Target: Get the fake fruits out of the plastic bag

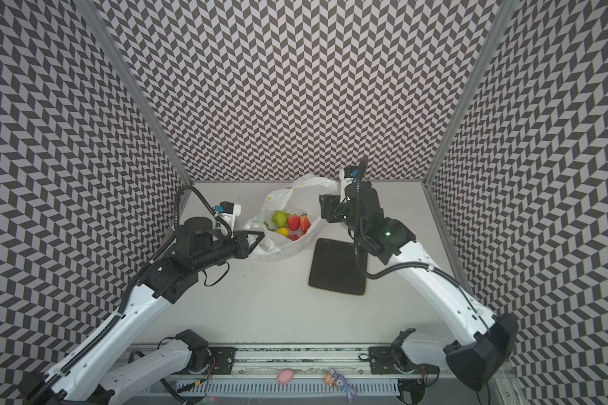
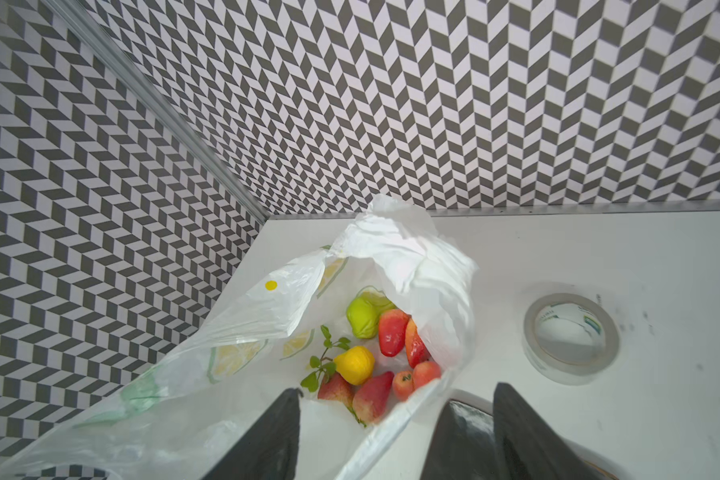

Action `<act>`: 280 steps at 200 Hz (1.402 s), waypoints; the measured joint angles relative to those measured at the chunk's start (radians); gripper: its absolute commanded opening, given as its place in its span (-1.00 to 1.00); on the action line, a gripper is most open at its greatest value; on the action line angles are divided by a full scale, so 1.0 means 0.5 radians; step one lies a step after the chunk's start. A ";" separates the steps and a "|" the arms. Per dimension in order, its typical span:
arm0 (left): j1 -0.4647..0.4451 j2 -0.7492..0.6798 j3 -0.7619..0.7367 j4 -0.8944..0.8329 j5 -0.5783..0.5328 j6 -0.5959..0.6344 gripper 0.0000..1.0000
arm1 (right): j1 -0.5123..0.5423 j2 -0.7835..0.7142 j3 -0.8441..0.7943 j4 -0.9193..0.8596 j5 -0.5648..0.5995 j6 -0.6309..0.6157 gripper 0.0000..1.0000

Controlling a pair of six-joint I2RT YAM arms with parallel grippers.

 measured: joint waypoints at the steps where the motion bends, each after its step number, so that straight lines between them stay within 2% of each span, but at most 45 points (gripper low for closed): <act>1: 0.000 0.000 -0.002 0.000 0.005 0.000 -1.00 | 0.000 -0.006 0.004 -0.008 -0.001 -0.002 0.28; 31: -0.011 0.007 -0.026 0.000 0.062 0.003 -1.00 | 0.022 -0.233 0.131 -0.170 -0.198 -0.170 0.08; 59: -0.018 0.007 -0.027 0.000 0.082 0.005 -1.00 | 0.255 -0.299 0.132 -0.170 -0.404 -0.454 0.04; 81: -0.027 0.001 -0.031 -0.001 0.084 0.005 -1.00 | 0.350 -0.165 0.133 -0.127 -0.502 -0.676 0.01; 104: -0.039 -0.018 -0.047 -0.003 0.080 0.005 -1.00 | 0.359 0.131 0.133 0.002 -0.549 -0.790 0.01; 114: -0.040 -0.022 -0.053 -0.014 0.080 0.005 -1.00 | 0.361 0.272 0.133 0.053 -0.547 -0.792 0.03; 140: -0.052 -0.019 -0.054 -0.063 0.066 0.014 -1.00 | 0.362 0.517 0.115 0.192 -0.533 -0.691 -0.06; 182: -0.058 0.003 -0.054 -0.143 0.011 0.002 -1.00 | 0.391 0.623 -0.086 0.477 -0.419 -0.471 -0.13; 208: -0.060 0.027 -0.054 -0.195 -0.051 -0.031 -1.00 | 0.407 0.698 -0.301 0.613 -0.346 -0.426 -0.16; 240: -0.062 0.037 -0.054 -0.258 -0.130 -0.105 -1.00 | 0.443 0.707 -0.708 0.794 -0.287 -0.532 -0.19; 280: -0.065 0.034 -0.054 -0.340 -0.185 -0.154 -1.00 | 0.462 0.696 -1.045 0.997 -0.238 -0.817 -0.20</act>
